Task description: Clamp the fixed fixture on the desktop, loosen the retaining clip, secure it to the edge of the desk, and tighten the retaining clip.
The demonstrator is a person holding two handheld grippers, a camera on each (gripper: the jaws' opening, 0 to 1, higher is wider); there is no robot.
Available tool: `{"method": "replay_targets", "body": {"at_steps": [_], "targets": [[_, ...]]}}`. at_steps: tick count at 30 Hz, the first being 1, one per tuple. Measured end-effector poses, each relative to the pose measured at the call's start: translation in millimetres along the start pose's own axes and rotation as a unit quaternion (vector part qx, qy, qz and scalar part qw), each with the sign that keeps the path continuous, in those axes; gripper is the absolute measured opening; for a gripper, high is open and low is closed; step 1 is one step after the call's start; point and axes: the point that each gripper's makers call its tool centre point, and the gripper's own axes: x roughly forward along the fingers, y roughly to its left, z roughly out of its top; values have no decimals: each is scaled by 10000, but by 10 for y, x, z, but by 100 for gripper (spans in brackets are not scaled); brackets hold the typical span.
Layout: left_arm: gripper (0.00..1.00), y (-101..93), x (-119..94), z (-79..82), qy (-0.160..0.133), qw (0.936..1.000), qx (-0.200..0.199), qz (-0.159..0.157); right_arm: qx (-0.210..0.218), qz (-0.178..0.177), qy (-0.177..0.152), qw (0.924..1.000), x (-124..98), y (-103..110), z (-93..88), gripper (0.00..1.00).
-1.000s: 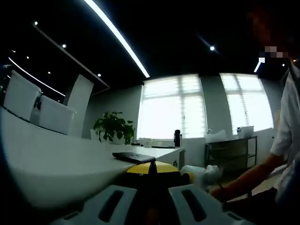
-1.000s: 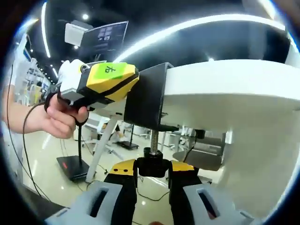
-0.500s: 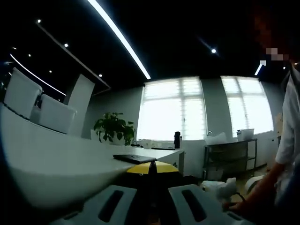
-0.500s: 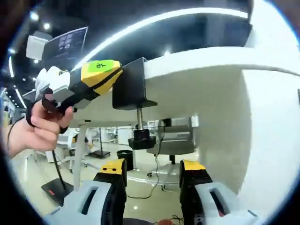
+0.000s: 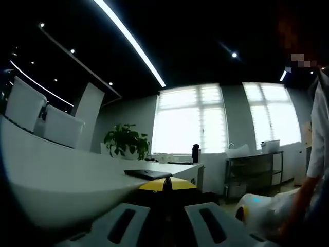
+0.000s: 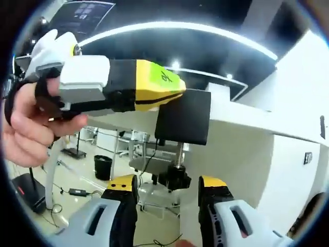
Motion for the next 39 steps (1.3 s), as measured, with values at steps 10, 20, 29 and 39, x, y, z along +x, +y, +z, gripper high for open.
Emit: {"method": "replay_targets", "body": {"at_steps": [10,20,29,39], "targets": [[2,-6,2,-6,65,9999,129,-49,181,218,36,9996,176,-48,-58,26],[2,-5,-5,-2,36,9999,118,-68,495,1530,-275,9866,205,33,-36,26],[2,-13,-9,-2,33,9999,108,-67,240,3023,-419,9520,220,124,-47,26],[2,-11,-7,4,-3,10000,48,-84,-22,3214,-348,9463,167,169,-88,28]]}}
